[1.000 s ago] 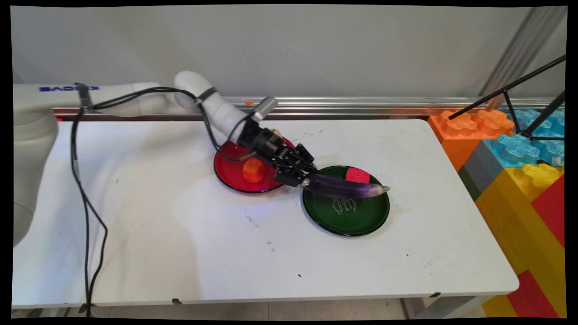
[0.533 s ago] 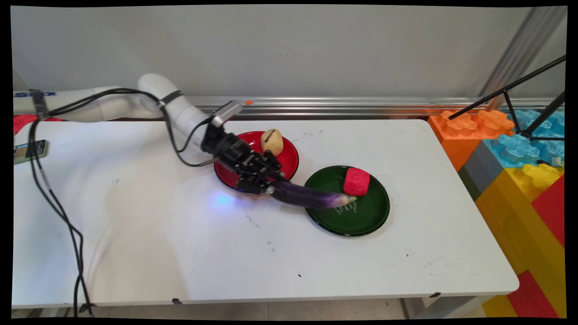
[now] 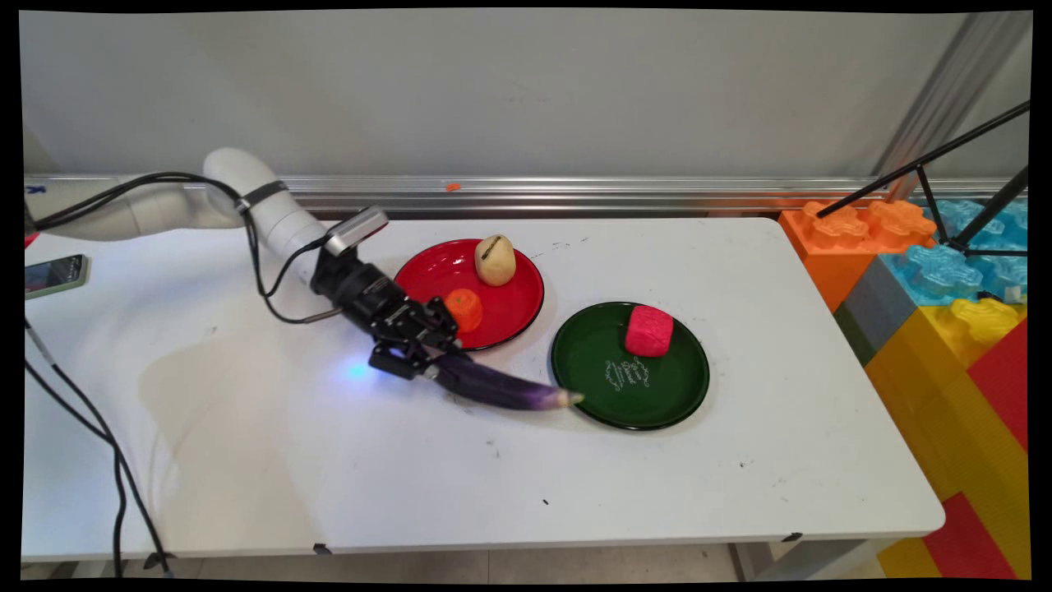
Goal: Place the picked object on the table
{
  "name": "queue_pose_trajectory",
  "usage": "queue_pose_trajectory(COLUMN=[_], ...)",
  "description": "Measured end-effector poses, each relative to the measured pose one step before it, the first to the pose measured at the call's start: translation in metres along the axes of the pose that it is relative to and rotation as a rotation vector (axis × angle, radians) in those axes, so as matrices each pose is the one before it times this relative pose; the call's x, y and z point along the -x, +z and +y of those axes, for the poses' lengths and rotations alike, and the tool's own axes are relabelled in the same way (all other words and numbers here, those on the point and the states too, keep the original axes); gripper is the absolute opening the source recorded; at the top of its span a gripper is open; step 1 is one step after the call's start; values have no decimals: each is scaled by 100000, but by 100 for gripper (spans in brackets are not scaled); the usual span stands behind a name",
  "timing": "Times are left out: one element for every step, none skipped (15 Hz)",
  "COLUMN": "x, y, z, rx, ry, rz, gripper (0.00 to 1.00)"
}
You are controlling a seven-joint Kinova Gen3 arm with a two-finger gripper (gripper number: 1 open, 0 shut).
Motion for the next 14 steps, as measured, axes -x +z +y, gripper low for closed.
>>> queue_pose_trajectory(x=[481, 425, 309, 330, 246, 207, 174, 110, 103, 70, 131, 83, 134, 95], y=[-289, -215, -109, -90, -53, 23, 73, 67, 69, 48, 48, 32, 16, 2], z=[372, 341, 192, 223, 180, 120, 85, 39, 19, 2, -7, -6, 3, 14], rx=[425, 380, 330, 247, 64, 91, 5, -76, -141, -99, -237, -131, -171, -106], ry=[63, 102, 78, 66, -6, 1, 26, 28, 82, 57, 106, 60, 88, 36], rz=[-614, -516, -453, -451, -318, -284, -276, -198, -225, -167, -283, -175, -249, -150], gripper=[0, 0, 0, 0, 0, 0, 0, 0, 0, 0, 0, 0, 0, 100])
